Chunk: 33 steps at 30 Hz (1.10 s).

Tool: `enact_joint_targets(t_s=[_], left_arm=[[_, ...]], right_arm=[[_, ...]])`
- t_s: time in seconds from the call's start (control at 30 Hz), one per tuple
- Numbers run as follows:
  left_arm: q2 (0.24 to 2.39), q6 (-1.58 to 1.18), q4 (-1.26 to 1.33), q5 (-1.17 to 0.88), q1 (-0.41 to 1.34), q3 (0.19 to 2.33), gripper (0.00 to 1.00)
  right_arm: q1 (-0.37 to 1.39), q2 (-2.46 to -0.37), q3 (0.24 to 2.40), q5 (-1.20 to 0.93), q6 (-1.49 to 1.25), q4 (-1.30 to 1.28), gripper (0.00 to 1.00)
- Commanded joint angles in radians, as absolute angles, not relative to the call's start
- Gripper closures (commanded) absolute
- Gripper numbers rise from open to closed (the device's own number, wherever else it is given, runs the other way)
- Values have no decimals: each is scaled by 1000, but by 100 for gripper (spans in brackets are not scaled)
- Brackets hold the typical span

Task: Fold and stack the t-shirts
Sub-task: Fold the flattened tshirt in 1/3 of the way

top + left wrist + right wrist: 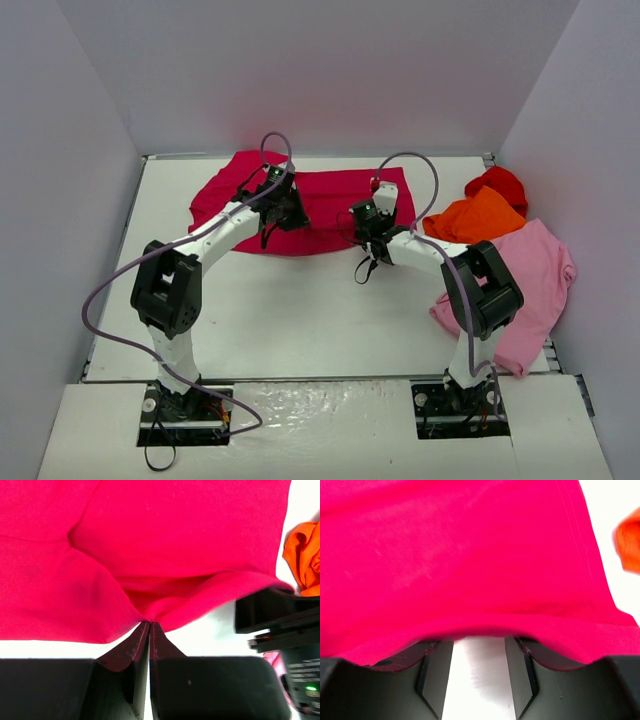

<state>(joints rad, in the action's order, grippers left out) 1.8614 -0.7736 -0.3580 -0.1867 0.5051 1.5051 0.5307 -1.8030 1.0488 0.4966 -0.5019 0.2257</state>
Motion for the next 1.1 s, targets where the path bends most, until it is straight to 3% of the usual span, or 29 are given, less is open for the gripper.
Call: enact_joint_targets(t_s=[0.0,0.43,0.7,0.8,1.07], left_arm=[[1803,-756,-336,-206,489,1542,100],[1838,-743,-344,-231,484,1546,100],[1845,-733,-346,-243,473,1529,100],[1845,-736,-333,-250,474,1519,100],[1841,-742,-324,-252,472,1500,100]], right_arm=[[508,-1792,1145,471,-450,227,56],[394,-1918,1353,439,-369,189,54],[324,-1808,1224,374,-427,138,55],[262,-1810,1180,256,-458,146,56],[258,-1859,1172,231,-446,128,57]])
